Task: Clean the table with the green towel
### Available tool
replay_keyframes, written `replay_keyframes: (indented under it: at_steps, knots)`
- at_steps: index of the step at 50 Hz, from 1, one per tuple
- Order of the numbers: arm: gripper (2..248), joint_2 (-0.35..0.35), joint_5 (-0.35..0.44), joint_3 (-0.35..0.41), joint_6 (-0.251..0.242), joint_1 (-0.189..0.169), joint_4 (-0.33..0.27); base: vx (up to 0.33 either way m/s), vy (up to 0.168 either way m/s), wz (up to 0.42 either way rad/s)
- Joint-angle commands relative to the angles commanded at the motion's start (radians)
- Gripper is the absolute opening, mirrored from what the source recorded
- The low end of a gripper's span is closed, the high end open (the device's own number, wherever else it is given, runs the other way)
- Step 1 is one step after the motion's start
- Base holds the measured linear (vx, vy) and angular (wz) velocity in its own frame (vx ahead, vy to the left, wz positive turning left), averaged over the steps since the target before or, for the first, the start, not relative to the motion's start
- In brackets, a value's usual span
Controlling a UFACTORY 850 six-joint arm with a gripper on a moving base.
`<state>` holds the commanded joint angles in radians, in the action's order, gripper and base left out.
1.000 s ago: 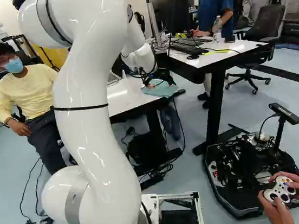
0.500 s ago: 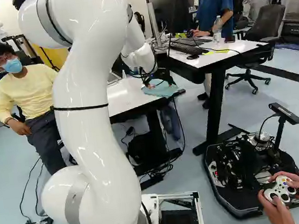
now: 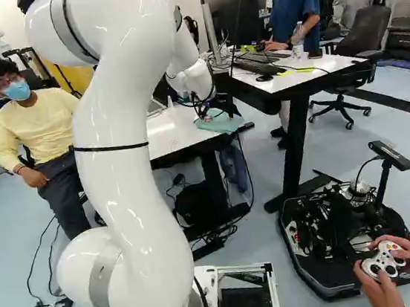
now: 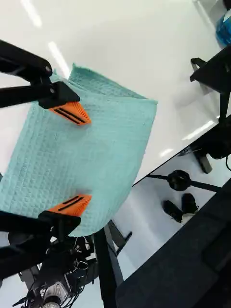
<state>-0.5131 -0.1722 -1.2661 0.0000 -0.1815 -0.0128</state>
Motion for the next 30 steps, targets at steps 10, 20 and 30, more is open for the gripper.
replay_keyframes:
  at_steps: [10, 20, 30]
  knots:
    - [176, 0.0, 0.027, 0.0, 0.0, 0.0, 0.008, 0.0, 0.0, 0.0]
    - [164, 0.0, 0.052, 0.0, 0.0, 0.0, 0.017, 0.0, 0.0, 0.0]
    - [140, 0.0, 0.057, 0.0, 0.0, 0.0, 0.019, 0.0, 0.0, 0.0]
